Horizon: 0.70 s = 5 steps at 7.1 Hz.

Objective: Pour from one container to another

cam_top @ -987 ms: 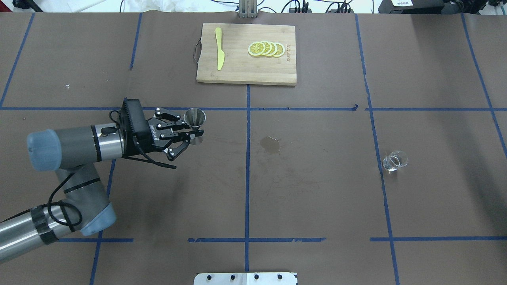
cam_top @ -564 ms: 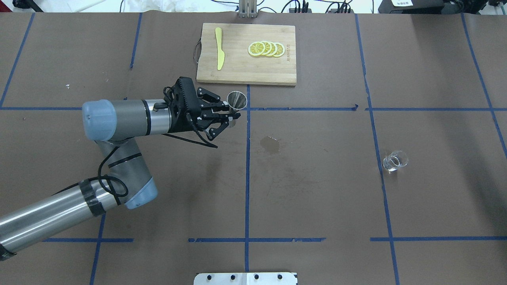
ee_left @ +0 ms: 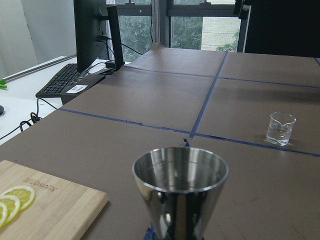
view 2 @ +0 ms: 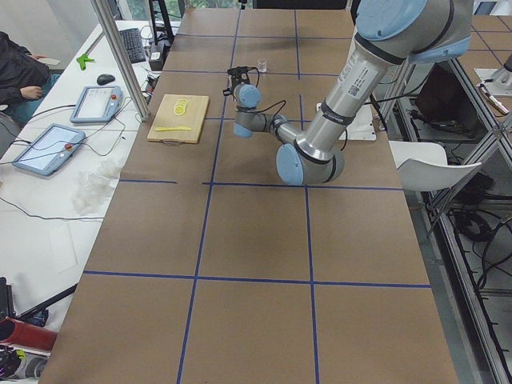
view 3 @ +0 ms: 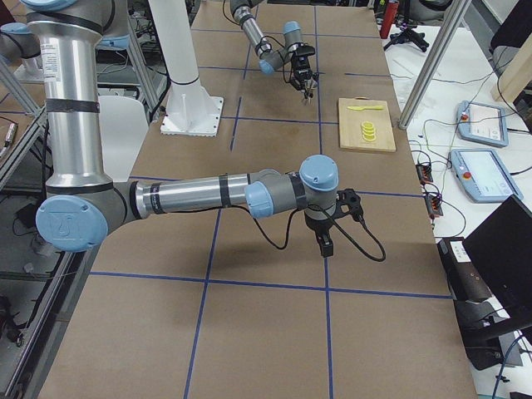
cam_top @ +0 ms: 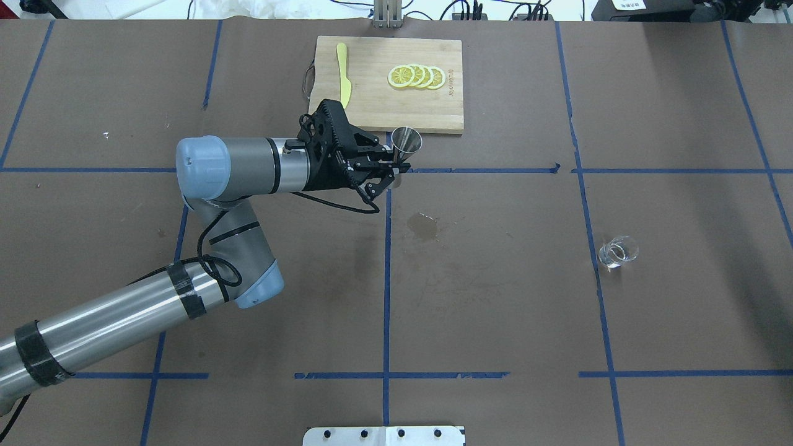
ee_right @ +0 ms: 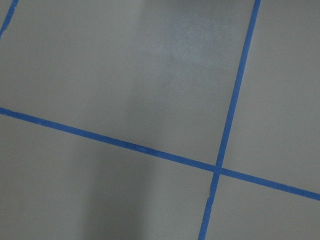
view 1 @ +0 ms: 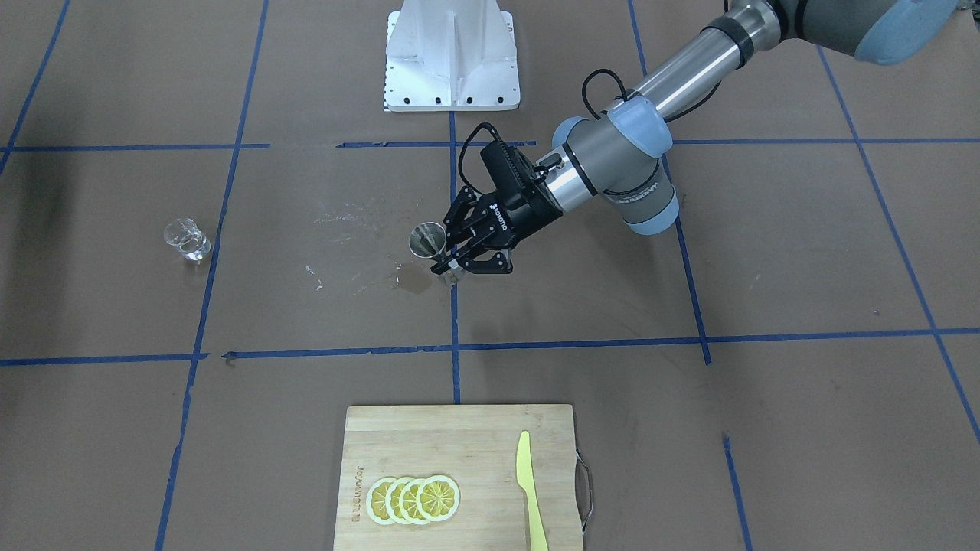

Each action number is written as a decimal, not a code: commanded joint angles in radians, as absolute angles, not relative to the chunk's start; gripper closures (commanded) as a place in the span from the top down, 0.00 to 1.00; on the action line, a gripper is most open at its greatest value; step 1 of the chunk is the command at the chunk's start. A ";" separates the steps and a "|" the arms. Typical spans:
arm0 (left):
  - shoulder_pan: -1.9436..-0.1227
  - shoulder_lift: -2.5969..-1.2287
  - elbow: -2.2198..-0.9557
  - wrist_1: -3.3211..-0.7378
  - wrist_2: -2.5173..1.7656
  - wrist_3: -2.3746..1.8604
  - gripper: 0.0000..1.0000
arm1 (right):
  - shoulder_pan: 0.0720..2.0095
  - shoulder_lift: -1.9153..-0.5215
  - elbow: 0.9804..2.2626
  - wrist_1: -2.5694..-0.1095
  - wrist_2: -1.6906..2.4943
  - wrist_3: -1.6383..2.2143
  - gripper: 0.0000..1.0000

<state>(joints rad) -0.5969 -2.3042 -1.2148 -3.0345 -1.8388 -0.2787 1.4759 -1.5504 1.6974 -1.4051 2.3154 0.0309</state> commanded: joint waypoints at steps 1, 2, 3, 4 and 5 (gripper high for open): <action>-0.600 -2.312 -1.215 -3.036 -1.879 -0.133 0.00 | 1.476 -1.551 1.718 -1.405 2.333 0.064 1.00; -0.609 -2.307 -1.215 -3.036 -1.920 -0.129 0.00 | 1.476 -1.552 1.730 -1.405 2.344 0.080 1.00; -0.615 -2.304 -1.215 -3.036 -1.948 -0.129 0.00 | 1.476 -1.554 1.735 -1.405 2.348 0.081 1.00; -0.617 -2.304 -1.215 -3.036 -1.950 -0.132 0.00 | 1.476 -1.554 1.749 -1.405 2.371 0.103 1.00; -0.624 -2.304 -1.215 -3.036 -1.950 -0.136 0.00 | 1.474 -1.552 1.799 -1.405 2.385 0.236 1.00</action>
<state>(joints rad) -0.6167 -2.3047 -1.2149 -3.0357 -1.9439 -0.1336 1.4752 -1.5532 1.7535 -1.4051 2.3654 0.1234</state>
